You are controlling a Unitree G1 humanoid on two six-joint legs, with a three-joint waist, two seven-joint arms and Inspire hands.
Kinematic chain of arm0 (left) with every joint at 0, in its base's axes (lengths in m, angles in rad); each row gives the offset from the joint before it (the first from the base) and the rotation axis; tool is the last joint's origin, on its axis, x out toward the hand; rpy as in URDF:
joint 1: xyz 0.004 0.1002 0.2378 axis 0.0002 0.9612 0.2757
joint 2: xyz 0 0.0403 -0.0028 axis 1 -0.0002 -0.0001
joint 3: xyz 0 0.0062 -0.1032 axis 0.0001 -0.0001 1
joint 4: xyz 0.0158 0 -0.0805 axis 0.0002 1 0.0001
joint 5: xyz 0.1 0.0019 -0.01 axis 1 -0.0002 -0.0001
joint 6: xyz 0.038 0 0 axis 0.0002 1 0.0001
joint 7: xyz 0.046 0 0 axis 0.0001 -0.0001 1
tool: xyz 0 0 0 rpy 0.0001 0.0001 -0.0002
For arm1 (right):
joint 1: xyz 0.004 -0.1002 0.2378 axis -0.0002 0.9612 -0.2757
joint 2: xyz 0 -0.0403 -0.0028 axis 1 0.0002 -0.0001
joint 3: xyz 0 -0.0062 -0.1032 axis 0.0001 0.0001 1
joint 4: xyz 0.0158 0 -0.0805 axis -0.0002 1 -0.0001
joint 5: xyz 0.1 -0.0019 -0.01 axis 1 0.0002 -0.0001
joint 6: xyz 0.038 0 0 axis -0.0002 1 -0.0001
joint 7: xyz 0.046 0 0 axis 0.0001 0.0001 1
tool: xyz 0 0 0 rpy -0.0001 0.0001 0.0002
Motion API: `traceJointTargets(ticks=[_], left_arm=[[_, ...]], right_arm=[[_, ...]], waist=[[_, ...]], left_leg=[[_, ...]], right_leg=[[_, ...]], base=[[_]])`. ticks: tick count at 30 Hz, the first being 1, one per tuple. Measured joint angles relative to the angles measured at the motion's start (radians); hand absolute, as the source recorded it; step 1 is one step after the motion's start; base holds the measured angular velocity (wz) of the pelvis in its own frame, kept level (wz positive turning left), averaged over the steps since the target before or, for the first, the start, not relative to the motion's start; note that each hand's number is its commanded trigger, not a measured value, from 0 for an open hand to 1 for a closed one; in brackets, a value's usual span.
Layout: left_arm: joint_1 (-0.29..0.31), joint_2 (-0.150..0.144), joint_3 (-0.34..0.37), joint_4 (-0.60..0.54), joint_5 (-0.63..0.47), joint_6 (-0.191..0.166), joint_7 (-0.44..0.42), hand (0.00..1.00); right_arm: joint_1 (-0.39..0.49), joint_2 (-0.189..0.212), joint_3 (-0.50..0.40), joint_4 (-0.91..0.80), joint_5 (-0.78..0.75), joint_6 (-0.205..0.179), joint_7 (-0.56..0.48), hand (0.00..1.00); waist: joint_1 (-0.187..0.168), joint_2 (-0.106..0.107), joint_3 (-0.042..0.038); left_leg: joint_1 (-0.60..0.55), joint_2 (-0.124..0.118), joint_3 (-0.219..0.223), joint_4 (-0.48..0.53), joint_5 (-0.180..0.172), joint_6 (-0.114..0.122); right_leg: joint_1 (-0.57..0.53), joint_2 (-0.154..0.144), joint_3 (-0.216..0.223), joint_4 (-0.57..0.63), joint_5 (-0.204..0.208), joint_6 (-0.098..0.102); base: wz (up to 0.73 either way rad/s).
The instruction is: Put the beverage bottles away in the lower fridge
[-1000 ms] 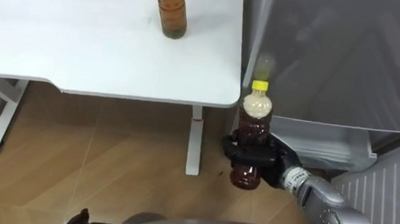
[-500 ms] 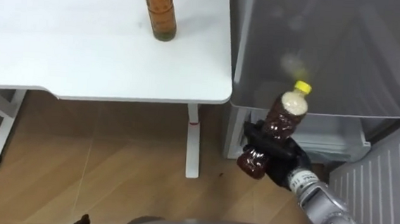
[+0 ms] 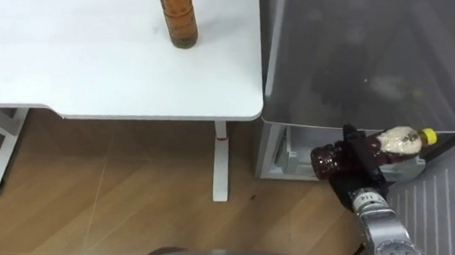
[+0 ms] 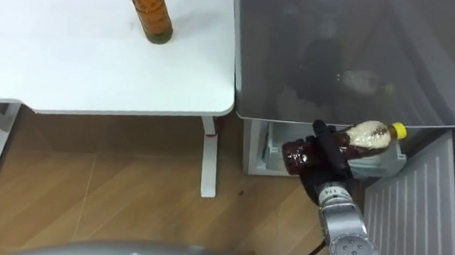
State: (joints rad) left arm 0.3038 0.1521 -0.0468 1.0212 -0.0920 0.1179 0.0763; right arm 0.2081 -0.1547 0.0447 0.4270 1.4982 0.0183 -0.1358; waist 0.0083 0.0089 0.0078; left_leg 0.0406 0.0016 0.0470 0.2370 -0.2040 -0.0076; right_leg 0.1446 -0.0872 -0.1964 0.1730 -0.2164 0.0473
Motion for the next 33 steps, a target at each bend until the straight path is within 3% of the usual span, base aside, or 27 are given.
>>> traceJointTargets(ticks=[4,11,19,26,28,33], left_arm=[[0.000,0.000,0.000,0.000,0.001,0.006,0.000,0.00],[0.003,0.000,-0.014,0.000,0.025,0.006,-0.002,0.00],[0.015,0.000,-0.020,0.000,0.028,0.006,-0.004,0.00],[0.019,0.001,-0.019,0.001,0.086,0.007,-0.044,0.00],[0.008,0.001,-0.019,0.000,0.086,0.013,-0.050,0.00],[-0.053,0.002,-0.020,0.001,0.126,0.034,-0.050,0.00]], right_arm=[[0.001,0.006,0.001,0.005,0.036,-0.003,-0.028,1.00],[0.001,0.004,0.001,0.005,0.115,-0.052,-0.060,1.00],[-0.001,0.003,-0.006,0.065,0.144,-0.052,-0.056,1.00],[-0.007,0.001,-0.075,0.077,0.165,-0.056,-0.046,1.00],[-0.026,-0.002,-0.095,0.086,0.181,-0.060,-0.046,1.00],[-0.212,-0.012,-0.161,0.261,0.185,-0.060,-0.045,1.00]], waist=[[-0.001,0.000,-0.0002],[-0.001,0.009,-0.0031],[-0.004,0.027,-0.0021],[-0.003,0.037,-0.0059],[-0.007,0.039,-0.0070],[-0.006,0.045,-0.0057]], left_leg=[[-0.003,0.000,0.000,0.001,0.000,0.000],[-0.001,-0.001,0.001,-0.001,0.000,0.000],[0.002,0.000,0.001,0.000,0.000,0.000],[-0.016,-0.002,-0.002,0.005,0.000,0.000],[-0.041,-0.001,-0.004,0.018,0.000,0.000],[-0.143,0.001,-0.011,0.054,0.007,0.004]], right_leg=[[-0.001,0.000,0.001,-0.003,0.000,0.000],[0.010,0.001,0.003,-0.003,0.000,0.000],[0.011,0.000,0.002,-0.002,0.000,0.000],[-0.004,-0.001,0.001,-0.001,-0.001,0.001],[-0.027,-0.001,-0.004,0.004,-0.001,0.001],[-0.135,-0.005,-0.006,0.068,-0.002,-0.002]], base=[[0.00],[0.00],[0.00],[0.01],[0.07],[0.04]])
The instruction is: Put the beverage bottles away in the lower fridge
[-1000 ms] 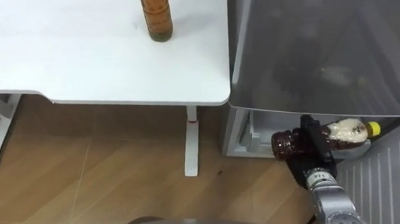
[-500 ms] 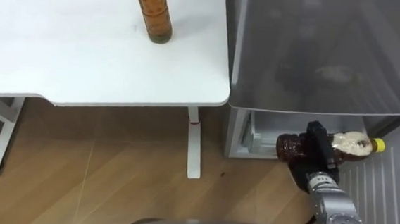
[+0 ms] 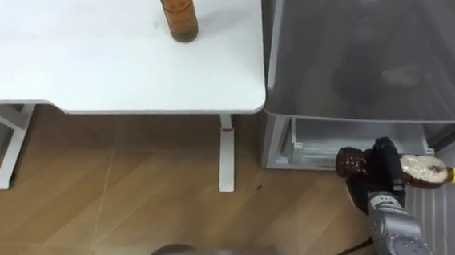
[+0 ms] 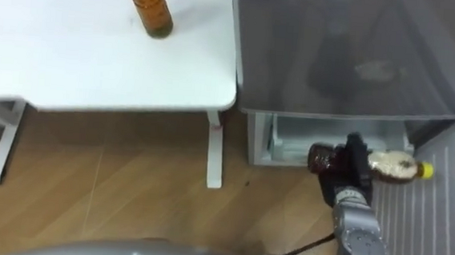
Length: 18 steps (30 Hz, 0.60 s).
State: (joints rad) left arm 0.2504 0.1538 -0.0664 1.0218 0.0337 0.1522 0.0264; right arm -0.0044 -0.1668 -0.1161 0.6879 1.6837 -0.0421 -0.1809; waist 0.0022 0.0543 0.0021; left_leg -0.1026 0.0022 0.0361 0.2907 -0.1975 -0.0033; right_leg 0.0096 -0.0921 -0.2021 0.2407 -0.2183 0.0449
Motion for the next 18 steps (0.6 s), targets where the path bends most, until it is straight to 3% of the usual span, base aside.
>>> traceJointTargets(ticks=[3,5,10,14,18], left_arm=[[-0.051,0.007,-0.007,0.012,0.001,-0.001,0.004,0.00],[-0.089,0.013,-0.016,0.018,0.001,-0.001,0.001,0.00],[-0.191,0.023,-0.016,0.092,0.000,-0.028,0.001,0.00],[-0.268,0.057,-0.056,0.109,0.000,-0.027,0.003,0.00],[-0.322,0.059,-0.059,0.124,0.000,-0.028,0.005,0.00]], right_arm=[[-0.124,-0.007,-0.029,0.099,-0.001,-0.001,0.007,1.00],[-0.199,-0.009,-0.047,0.167,0.000,0.003,0.020,1.00],[-0.326,-0.032,-0.076,0.306,-0.001,0.012,0.035,1.00],[-0.418,-0.039,-0.074,0.389,-0.019,0.024,0.071,1.00],[-0.453,-0.058,-0.072,0.426,-0.022,0.036,0.092,1.00]], waist=[[0.000,0.011,0.0069],[0.000,0.012,0.0177],[0.035,0.009,0.0242],[0.046,-0.016,0.0435],[0.089,-0.018,0.0470]], left_leg=[[-0.080,-0.001,-0.008,0.037,0.005,0.004],[-0.129,-0.001,-0.010,0.058,0.010,0.006],[-0.280,-0.009,-0.008,0.143,0.018,0.012],[-0.441,-0.034,-0.008,0.264,0.009,0.015],[-0.586,-0.033,-0.009,0.405,-0.022,0.001]], right_leg=[[-0.078,-0.005,-0.004,0.045,-0.007,-0.003],[-0.134,-0.011,-0.007,0.083,-0.009,-0.007],[-0.308,-0.035,0.005,0.220,-0.035,-0.010],[-0.508,-0.080,0.027,0.430,-0.101,-0.020],[-0.661,-0.092,0.049,0.596,-0.161,-0.031]], base=[[0.08],[0.08],[0.02],[0.11],[0.06]])
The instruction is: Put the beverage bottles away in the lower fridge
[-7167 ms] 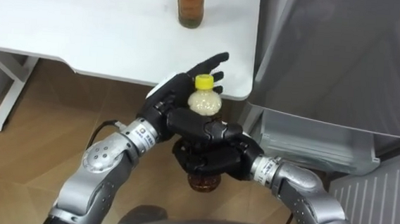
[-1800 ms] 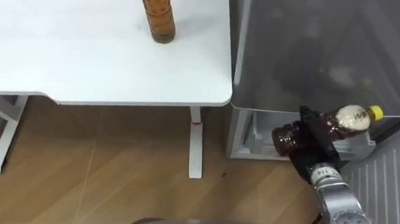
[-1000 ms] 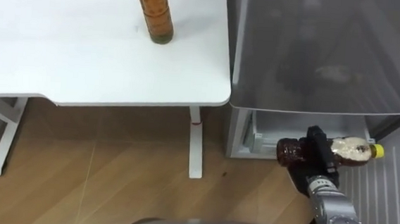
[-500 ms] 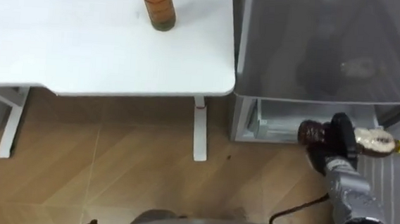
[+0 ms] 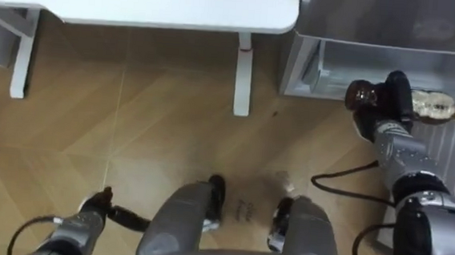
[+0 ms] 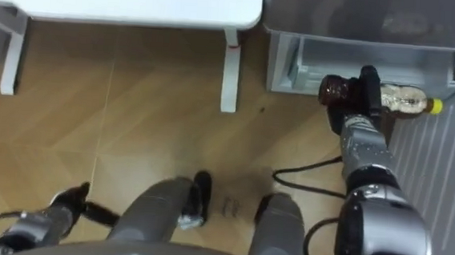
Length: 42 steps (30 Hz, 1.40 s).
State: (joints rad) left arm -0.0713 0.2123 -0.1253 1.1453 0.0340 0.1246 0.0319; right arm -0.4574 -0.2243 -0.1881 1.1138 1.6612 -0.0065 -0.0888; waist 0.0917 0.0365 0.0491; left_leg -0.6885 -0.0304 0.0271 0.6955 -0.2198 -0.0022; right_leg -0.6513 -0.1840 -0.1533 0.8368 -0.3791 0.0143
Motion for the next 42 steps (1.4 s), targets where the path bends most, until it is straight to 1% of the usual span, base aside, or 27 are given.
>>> traceJointTargets(ticks=[1,3,4,6,9,10,12,14,16,18,19,20,22,23,25,26,27,30,31,32,35,36,39,42], left_arm=[[-0.001,0.001,0.000,0.000,0.000,0.001,0.001,0.00],[-0.002,0.002,-0.020,-0.007,0.000,0.007,0.007,0.00],[-0.002,0.002,-0.028,-0.007,0.000,0.010,0.007,0.00],[-0.003,-0.001,-0.037,-0.008,0.000,0.018,0.006,0.00],[-0.002,0.000,-0.038,-0.008,0.000,0.020,0.008,0.00],[-0.002,0.000,-0.038,-0.010,0.000,0.020,0.008,0.00],[-0.003,-0.001,-0.038,-0.019,-0.001,0.020,0.009,0.00],[-0.003,0.000,-0.039,-0.027,-0.001,0.019,0.009,0.00],[-0.002,0.001,-0.039,-0.026,-0.001,0.018,0.009,0.00],[0.011,0.012,-0.049,-0.026,-0.002,0.017,0.009,0.00],[0.015,0.017,-0.057,-0.026,-0.002,0.017,0.009,0.00],[0.025,0.024,-0.063,-0.026,-0.002,0.018,0.009,0.00],[0.030,0.033,-0.073,-0.025,-0.002,0.018,0.009,0.00],[0.031,0.037,-0.077,-0.026,-0.001,0.018,0.009,0.00],[0.031,0.038,-0.078,-0.026,-0.002,0.018,0.009,0.00],[0.030,0.041,-0.078,-0.026,-0.004,0.015,0.009,0.00],[0.031,0.042,-0.075,-0.024,-0.004,0.011,0.009,0.00],[0.037,0.044,-0.072,-0.024,-0.004,0.008,0.010,0.00],[0.039,0.044,-0.072,-0.025,-0.004,0.008,0.010,0.00],[0.044,0.044,-0.072,-0.026,-0.004,0.006,0.013,0.00],[0.046,0.044,-0.070,-0.026,-0.003,0.006,0.032,0.00],[0.047,0.044,-0.070,-0.026,-0.003,0.006,0.034,0.00],[0.047,0.044,-0.070,-0.026,-0.003,0.006,0.042,0.00],[0.052,0.044,-0.070,-0.026,-0.003,0.006,0.046,0.00]], right_arm=[[-0.001,0.000,0.000,0.000,0.000,0.002,0.001,1.00],[-0.014,-0.006,0.001,0.000,0.001,0.009,0.005,1.00],[-0.017,-0.008,0.002,0.000,0.000,0.009,0.005,1.00],[-0.020,-0.014,0.009,0.000,-0.001,0.007,0.005,1.00],[-0.028,-0.022,0.014,0.000,0.000,0.006,0.005,1.00],[-0.033,-0.023,0.015,0.000,-0.001,0.006,0.005,1.00],[-0.073,-0.033,0.015,0.000,-0.006,0.007,0.002,1.00],[-0.109,-0.050,0.016,0.000,-0.011,0.007,-0.003,1.00],[-0.150,-0.066,0.016,0.000,-0.011,0.007,-0.004,1.00],[-0.190,-0.082,0.027,-0.001,-0.014,0.006,-0.003,1.00],[-0.196,-0.084,0.031,-0.003,-0.016,0.005,-0.003,1.00],[-0.203,-0.084,0.040,-0.012,-0.019,0.001,-0.003,1.00],[-0.204,-0.084,0.046,-0.029,-0.023,-0.001,-0.003,1.00],[-0.205,-0.084,0.048,-0.031,-0.027,-0.002,-0.008,1.00],[-0.206,-0.083,0.052,-0.039,-0.029,-0.004,-0.022,1.00],[-0.211,-0.083,0.052,-0.055,-0.027,-0.005,-0.038,1.00],[-0.212,-0.083,0.051,-0.074,-0.023,-0.006,-0.058,1.00],[-0.212,-0.083,0.052,-0.105,-0.024,-0.006,-0.111,1.00],[-0.212,-0.083,0.052,-0.112,-0.024,-0.006,-0.121,0.91],[-0.212,-0.083,0.052,-0.122,-0.024,-0.006,-0.141,0.00],[-0.212,-0.083,0.051,-0.150,-0.024,-0.008,-0.199,0.00],[-0.216,-0.083,0.051,-0.150,-0.024,-0.014,-0.213,0.00],[-0.221,-0.083,0.051,-0.150,-0.023,-0.018,-0.248,0.00],[-0.221,-0.083,0.049,-0.150,-0.023,-0.022,-0.260,0.00]], waist=[[0.001,0.000,-0.0002],[0.003,-0.002,0.0001],[0.003,-0.003,0.0003],[0.013,-0.006,-0.0005],[0.027,-0.011,-0.0004],[0.027,-0.013,-0.0014],[0.022,-0.017,-0.0016],[0.022,-0.020,-0.0026],[0.023,-0.021,-0.0025],[0.023,-0.028,-0.0030],[0.024,-0.031,-0.0040],[0.024,-0.037,-0.0061],[0.025,-0.044,-0.0061],[0.027,-0.047,-0.0058],[0.038,-0.049,-0.0061],[0.042,-0.054,-0.0062],[0.043,-0.057,-0.0072],[0.044,-0.061,-0.0062],[0.044,-0.061,-0.0062],[0.046,-0.061,-0.0062],[0.047,-0.061,-0.0064],[0.048,-0.061,-0.0064],[0.051,-0.060,-0.0066],[0.051,-0.059,-0.0073]], left_leg=[[-0.018,0.001,-0.003,0.018,-0.003,-0.003],[-0.091,0.003,-0.009,0.089,-0.014,-0.013],[-0.107,0.004,-0.009,0.103,-0.017,-0.014],[-0.155,0.011,-0.007,0.163,-0.032,-0.019],[-0.194,0.019,-0.009,0.212,-0.044,-0.026],[-0.204,0.019,-0.011,0.220,-0.044,-0.027],[-0.245,0.019,-0.015,0.255,-0.047,-0.031],[-0.268,0.017,-0.020,0.276,-0.049,-0.032],[-0.280,0.017,-0.026,0.285,-0.049,-0.033],[-0.282,0.015,-0.030,0.302,-0.055,-0.034],[-0.282,0.016,-0.030,0.307,-0.057,-0.034],[-0.283,0.014,-0.030,0.314,-0.061,-0.034],[-0.285,0.009,-0.031,0.324,-0.064,-0.033],[-0.287,0.004,-0.032,0.331,-0.066,-0.032],[-0.294,0.004,-0.032,0.343,-0.072,-0.032],[-0.304,0.004,-0.030,0.348,-0.075,-0.031],[-0.314,0.004,-0.031,0.348,-0.074,-0.032],[-0.321,0.010,-0.033,0.354,-0.074,-0.033],[-0.322,0.012,-0.034,0.355,-0.074,-0.033],[-0.324,0.016,-0.034,0.358,-0.075,-0.034],[-0.330,0.018,-0.041,0.365,-0.077,-0.035],[-0.330,0.018,-0.041,0.365,-0.077,-0.035],[-0.330,0.018,-0.041,0.365,-0.077,-0.036],[-0.329,0.017,-0.042,0.364,-0.077,-0.035]], right_leg=[[-0.017,-0.001,-0.001,0.019,-0.007,-0.002],[-0.088,-0.010,-0.005,0.097,-0.033,-0.022],[-0.104,-0.012,-0.005,0.113,-0.038,-0.025],[-0.152,-0.014,0.001,0.176,-0.054,-0.031],[-0.190,-0.023,0.000,0.227,-0.070,-0.050],[-0.199,-0.022,0.000,0.234,-0.071,-0.052],[-0.237,-0.032,-0.007,0.272,-0.079,-0.063],[-0.255,-0.040,-0.015,0.294,-0.082,-0.066],[-0.261,-0.041,-0.021,0.301,-0.083,-0.068],[-0.258,-0.041,-0.024,0.314,-0.090,-0.067],[-0.257,-0.041,-0.024,0.318,-0.093,-0.066],[-0.257,-0.040,-0.023,0.326,-0.098,-0.066],[-0.257,-0.041,-0.022,0.337,-0.102,-0.069],[-0.259,-0.041,-0.020,0.348,-0.109,-0.063],[-0.265,-0.041,-0.014,0.357,-0.116,-0.057],[-0.277,-0.043,-0.011,0.365,-0.120,-0.054],[-0.287,-0.044,-0.012,0.365,-0.120,-0.055],[-0.292,-0.044,-0.015,0.366,-0.119,-0.056],[-0.292,-0.043,-0.016,0.366,-0.119,-0.056],[-0.293,-0.041,-0.017,0.366,-0.119,-0.058],[-0.293,-0.040,-0.027,0.365,-0.120,-0.063],[-0.293,-0.040,-0.028,0.365,-0.119,-0.064],[-0.293,-0.040,-0.028,0.365,-0.119,-0.065],[-0.291,-0.039,-0.028,0.365,-0.119,-0.065]], base=[[0.11],[0.14],[0.11],[0.00],[-0.02],[0.00],[0.07],[0.11],[0.08],[0.06],[0.04],[0.06],[0.10],[0.10],[0.03],[0.00],[0.00],[-0.01],[-0.04],[-0.04],[-0.01],[0.00],[0.00],[0.00]])
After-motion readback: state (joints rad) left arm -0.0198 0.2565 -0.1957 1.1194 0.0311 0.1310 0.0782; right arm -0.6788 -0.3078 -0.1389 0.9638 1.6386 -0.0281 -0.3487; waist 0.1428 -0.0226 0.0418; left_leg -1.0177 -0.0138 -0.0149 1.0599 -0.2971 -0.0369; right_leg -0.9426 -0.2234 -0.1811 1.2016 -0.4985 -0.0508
